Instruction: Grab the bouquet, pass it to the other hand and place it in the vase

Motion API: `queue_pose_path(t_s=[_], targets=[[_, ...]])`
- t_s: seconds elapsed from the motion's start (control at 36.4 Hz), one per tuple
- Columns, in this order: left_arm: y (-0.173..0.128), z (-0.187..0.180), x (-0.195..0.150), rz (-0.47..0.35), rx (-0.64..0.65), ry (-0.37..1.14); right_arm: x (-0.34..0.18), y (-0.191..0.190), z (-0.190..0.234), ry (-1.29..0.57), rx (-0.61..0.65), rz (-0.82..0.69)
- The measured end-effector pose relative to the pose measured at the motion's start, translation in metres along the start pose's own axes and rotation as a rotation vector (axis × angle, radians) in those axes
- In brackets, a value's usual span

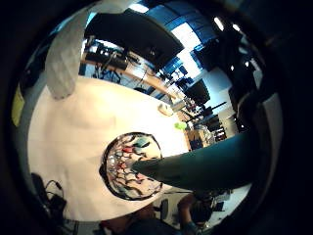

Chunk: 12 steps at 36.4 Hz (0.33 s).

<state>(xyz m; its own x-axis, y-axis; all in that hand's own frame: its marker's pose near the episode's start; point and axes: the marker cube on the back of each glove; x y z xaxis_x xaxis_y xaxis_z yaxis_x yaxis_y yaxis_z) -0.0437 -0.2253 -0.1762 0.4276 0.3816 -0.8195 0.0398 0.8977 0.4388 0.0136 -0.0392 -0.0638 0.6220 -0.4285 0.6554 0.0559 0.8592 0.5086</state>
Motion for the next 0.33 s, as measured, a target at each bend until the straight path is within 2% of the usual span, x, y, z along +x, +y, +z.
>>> queue_pose_path(t_s=[0.05, 0.08, 0.16, 0.25, 0.33], targets=[[0.009, 0.003, -0.015, -0.141, -0.033, 0.011, -0.001, -0.001, 0.003, -0.023, 0.001, 0.002], [0.014, 0.004, -0.021, -0.184, -0.043, 0.015, -0.002, -0.001, 0.004, -0.032, 0.002, 0.001], [0.028, 0.008, -0.04, -0.252, -0.052, -0.015, -0.006, -0.003, 0.004, -0.017, 0.004, -0.011], [0.051, 0.01, -0.064, -0.26, -0.031, -0.199, -0.016, -0.003, 0.005, 0.0, 0.002, -0.018], [0.069, 0.011, -0.071, -0.152, 0.03, -0.405, -0.021, -0.003, 0.009, -0.005, 0.003, -0.03]])
